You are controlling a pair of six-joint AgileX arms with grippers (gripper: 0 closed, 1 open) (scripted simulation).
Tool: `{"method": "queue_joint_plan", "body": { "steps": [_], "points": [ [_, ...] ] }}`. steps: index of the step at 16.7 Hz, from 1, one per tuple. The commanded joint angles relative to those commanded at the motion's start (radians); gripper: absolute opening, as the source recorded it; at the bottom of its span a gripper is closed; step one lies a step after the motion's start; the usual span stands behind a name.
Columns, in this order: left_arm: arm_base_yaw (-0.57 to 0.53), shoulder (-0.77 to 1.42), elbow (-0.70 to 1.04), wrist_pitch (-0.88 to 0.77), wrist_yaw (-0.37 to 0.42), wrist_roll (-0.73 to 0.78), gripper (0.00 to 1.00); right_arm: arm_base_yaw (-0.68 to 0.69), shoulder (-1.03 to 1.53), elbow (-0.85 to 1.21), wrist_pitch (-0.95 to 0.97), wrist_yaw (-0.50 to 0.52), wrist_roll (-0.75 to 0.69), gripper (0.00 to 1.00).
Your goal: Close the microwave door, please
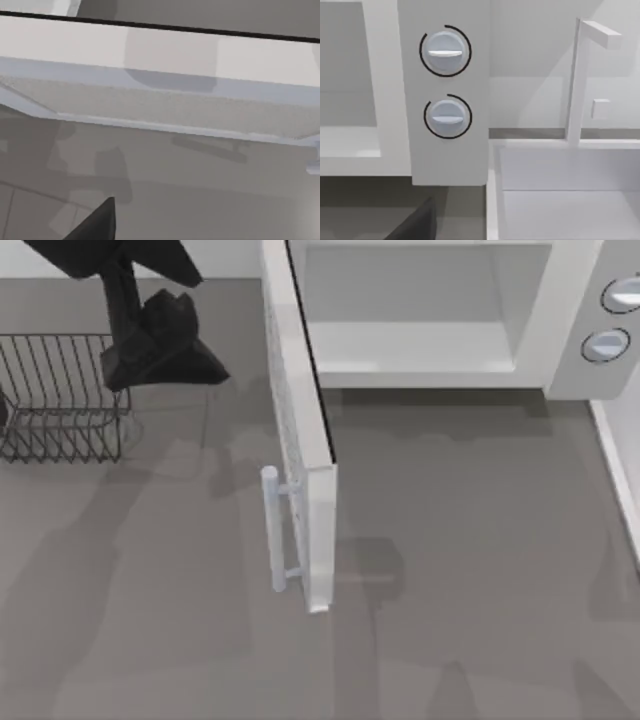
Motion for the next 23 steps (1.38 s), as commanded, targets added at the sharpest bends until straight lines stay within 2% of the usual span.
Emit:
{"method": "queue_joint_plan", "body": {
  "steps": [4,10,13,18,23],
  "points": [
    [-0.023,0.107,0.117,-0.087,0.026,0.057,1.0,0.0,0.0,0.0,0.0,0.0,0.0,1.0],
    [-0.02,0.108,0.116,-0.085,0.025,0.057,1.0,0.0,0.0,0.0,0.0,0.0,0.0,1.0],
    [-0.046,0.104,0.046,-0.014,0.02,0.036,1.0,0.0,0.0,0.0,0.0,0.0,0.0,1.0],
    [-0.104,0.099,-0.151,0.211,0.002,-0.026,1.0,0.0,0.0,0.0,0.0,0.0,0.0,1.0],
    [-0.117,0.099,-0.184,0.245,-0.002,-0.038,1.0,0.0,0.0,0.0,0.0,0.0,0.0,1.0]
  ]
}}
